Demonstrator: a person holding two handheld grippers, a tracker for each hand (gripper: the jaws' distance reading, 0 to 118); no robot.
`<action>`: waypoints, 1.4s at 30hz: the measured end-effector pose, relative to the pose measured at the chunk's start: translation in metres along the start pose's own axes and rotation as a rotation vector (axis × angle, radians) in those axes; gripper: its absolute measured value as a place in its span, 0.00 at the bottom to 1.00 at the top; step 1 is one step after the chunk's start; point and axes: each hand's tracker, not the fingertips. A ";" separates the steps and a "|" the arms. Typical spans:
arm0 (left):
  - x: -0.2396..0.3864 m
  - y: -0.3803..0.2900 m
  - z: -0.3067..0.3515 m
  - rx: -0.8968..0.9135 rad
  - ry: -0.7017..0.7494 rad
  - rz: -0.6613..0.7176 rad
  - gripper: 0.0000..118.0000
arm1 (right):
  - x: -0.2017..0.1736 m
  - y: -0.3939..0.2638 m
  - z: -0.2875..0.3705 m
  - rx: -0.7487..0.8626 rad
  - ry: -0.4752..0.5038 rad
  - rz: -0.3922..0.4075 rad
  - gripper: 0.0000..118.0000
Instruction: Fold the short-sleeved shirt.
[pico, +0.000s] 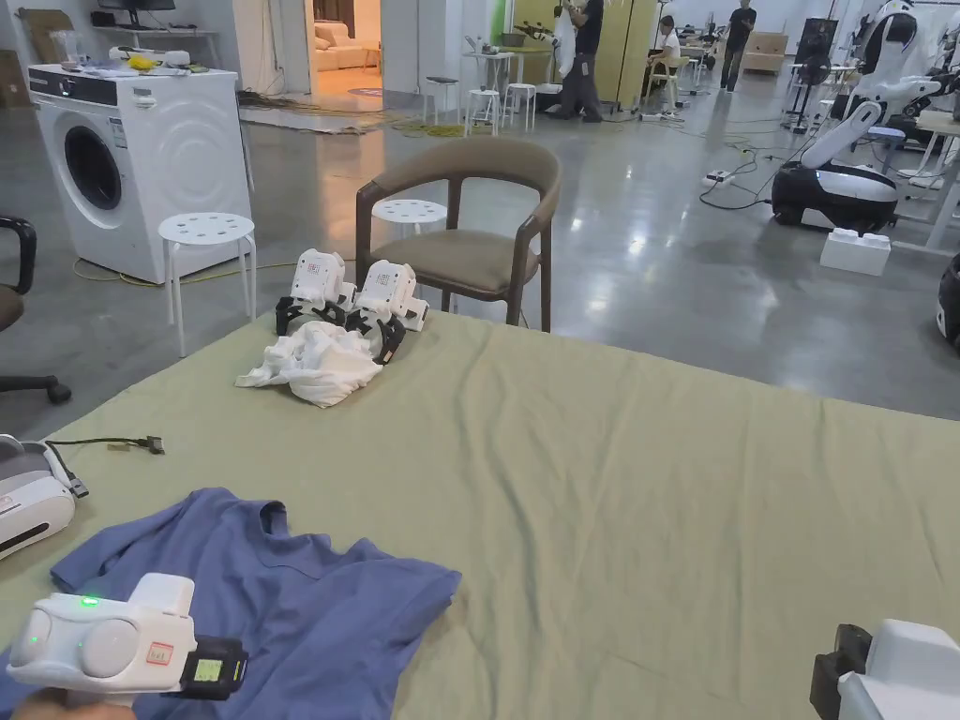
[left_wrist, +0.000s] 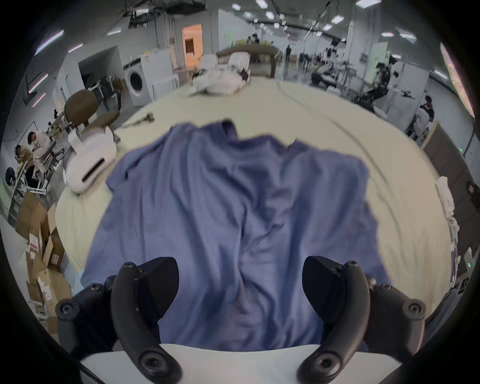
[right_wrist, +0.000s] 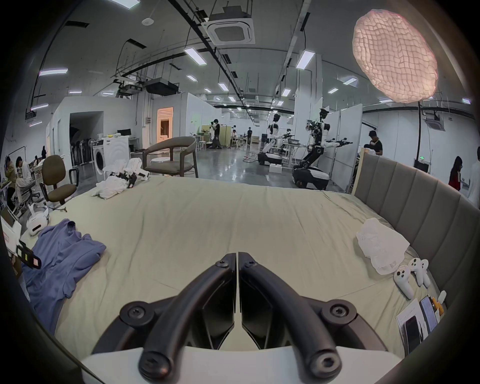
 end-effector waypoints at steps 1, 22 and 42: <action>0.000 -0.002 -0.009 -0.020 0.020 0.007 0.82 | -0.001 -0.001 0.000 -0.003 0.001 0.002 0.00; -0.007 -0.019 0.000 0.185 0.056 0.067 0.00 | -0.003 -0.014 -0.002 -0.049 0.002 0.030 0.00; 0.030 0.065 0.169 0.711 -0.098 -0.038 0.00 | 0.015 0.005 0.016 0.027 -0.008 -0.014 0.00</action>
